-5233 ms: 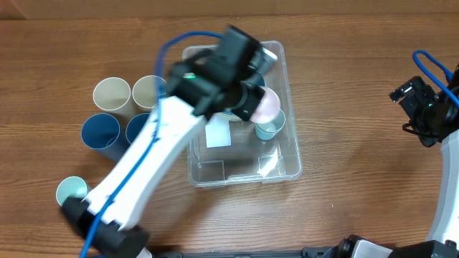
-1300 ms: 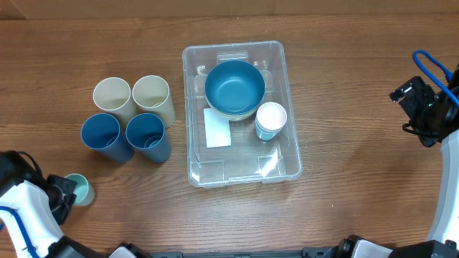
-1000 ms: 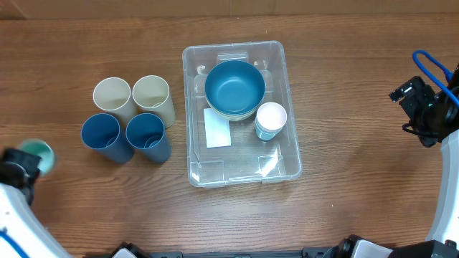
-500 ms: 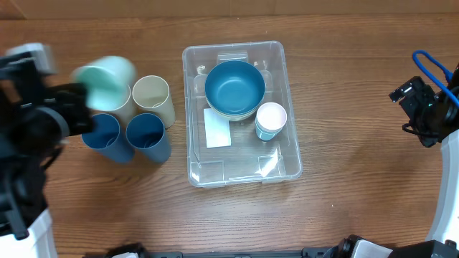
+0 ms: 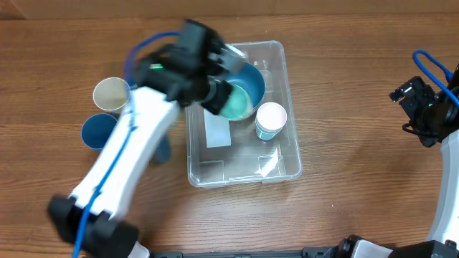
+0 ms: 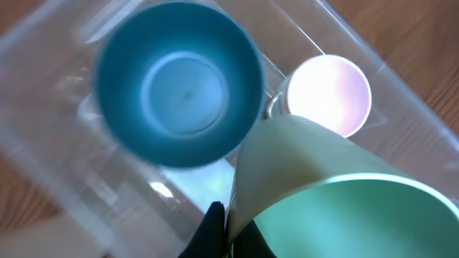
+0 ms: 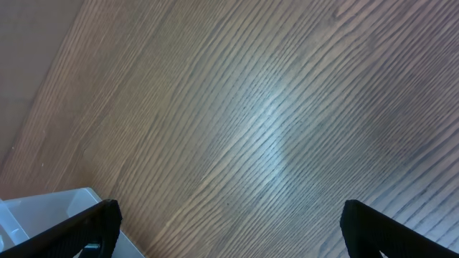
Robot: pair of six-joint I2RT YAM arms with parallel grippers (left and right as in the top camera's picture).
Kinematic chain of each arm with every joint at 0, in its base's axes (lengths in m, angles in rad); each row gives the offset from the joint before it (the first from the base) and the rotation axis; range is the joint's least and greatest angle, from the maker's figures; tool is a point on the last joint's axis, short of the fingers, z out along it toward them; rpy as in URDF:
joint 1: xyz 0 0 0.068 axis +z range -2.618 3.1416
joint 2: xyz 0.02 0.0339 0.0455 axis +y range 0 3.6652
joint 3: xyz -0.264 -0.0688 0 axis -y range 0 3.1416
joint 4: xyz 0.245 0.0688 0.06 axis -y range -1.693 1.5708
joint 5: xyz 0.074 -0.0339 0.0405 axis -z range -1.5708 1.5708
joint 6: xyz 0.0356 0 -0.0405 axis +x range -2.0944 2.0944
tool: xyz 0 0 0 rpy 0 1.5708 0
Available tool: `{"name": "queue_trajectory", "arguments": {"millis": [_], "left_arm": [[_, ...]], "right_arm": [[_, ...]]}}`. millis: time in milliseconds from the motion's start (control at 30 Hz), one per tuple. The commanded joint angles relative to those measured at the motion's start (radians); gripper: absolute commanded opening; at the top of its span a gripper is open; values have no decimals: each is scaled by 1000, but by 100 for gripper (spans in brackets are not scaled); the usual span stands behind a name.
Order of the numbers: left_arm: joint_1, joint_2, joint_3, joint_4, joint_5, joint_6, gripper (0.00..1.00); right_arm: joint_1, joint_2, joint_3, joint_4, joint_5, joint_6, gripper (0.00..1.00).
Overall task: Pack container
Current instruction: 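Carry the mint green cup into the bin and drop it into the pink cup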
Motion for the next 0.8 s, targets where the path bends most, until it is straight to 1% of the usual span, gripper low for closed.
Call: {"name": "queue_trajectory", "arguments": {"millis": [0,67,233,500,533,667,700,767], "left_arm": [[-97,19,10,58,-74,90,4],[-128,22,10,83,-75,112,4],[-183,29,10,116,-134,117,4],[-184,113,10,160,-132,126,4],[-184,122,10,176,-126,126,5],[-184,133,10,206,-91,125,14],[-184,131,11,210,-89,124,26],[-184,130,16,206,-95,123,35]], "right_arm": [[-3,0,9,5,-2,8,100],[-3,0,9,5,-2,8,100],[-3,0,9,5,-2,8,100],[-3,0,9,5,-2,8,100],[-3,0,9,4,-2,8,100],[-3,0,9,5,-2,8,100],[-3,0,9,5,-2,8,100],[-3,0,9,5,-2,8,100]]}}
